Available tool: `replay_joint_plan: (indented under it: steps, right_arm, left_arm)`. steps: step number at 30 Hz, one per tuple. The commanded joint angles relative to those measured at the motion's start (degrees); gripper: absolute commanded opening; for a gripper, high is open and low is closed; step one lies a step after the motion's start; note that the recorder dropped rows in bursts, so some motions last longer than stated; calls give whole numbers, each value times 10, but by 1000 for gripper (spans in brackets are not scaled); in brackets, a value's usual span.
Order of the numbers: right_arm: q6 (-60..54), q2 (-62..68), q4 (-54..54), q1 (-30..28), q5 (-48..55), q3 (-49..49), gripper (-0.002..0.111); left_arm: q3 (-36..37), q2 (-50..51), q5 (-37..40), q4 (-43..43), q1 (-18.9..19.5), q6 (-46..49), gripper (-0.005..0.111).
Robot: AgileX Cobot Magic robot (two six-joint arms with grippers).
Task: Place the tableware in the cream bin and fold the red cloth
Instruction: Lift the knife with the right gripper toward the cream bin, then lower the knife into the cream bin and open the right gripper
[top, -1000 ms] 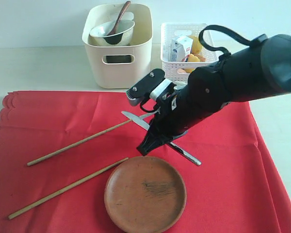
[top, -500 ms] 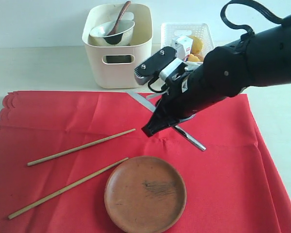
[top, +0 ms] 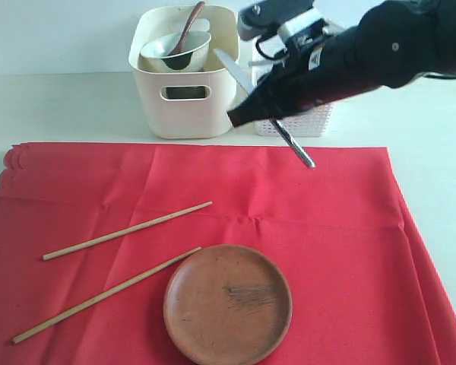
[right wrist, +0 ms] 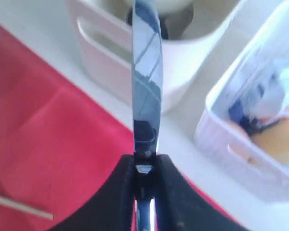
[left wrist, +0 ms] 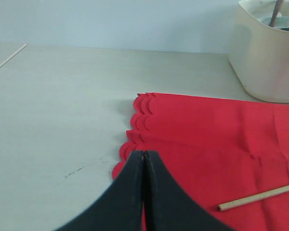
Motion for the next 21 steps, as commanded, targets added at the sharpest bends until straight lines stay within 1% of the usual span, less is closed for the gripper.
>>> replay_joint_plan:
  steps: [1, 6, 9, 17, 21]
  right_arm:
    - [1, -7, 0, -3, -68, -50, 1]
    - [37, 13, 1, -3, -158, -98, 1]
    - [64, 48, 1, -3, -180, -141, 1]
    - [75, 177, 1, -3, -183, -279, 1]
    - [75, 222, 1, -3, -181, -330, 1]
  left_arm:
    - [2, -3, -4, -1, -4, 0, 0]
    - [2, -3, -4, -1, -4, 0, 0]
    - [2, -3, -4, -1, -4, 0, 0]
    - [2, -3, -4, -1, -4, 0, 0]
    - [2, -3, -4, -1, -4, 0, 0]
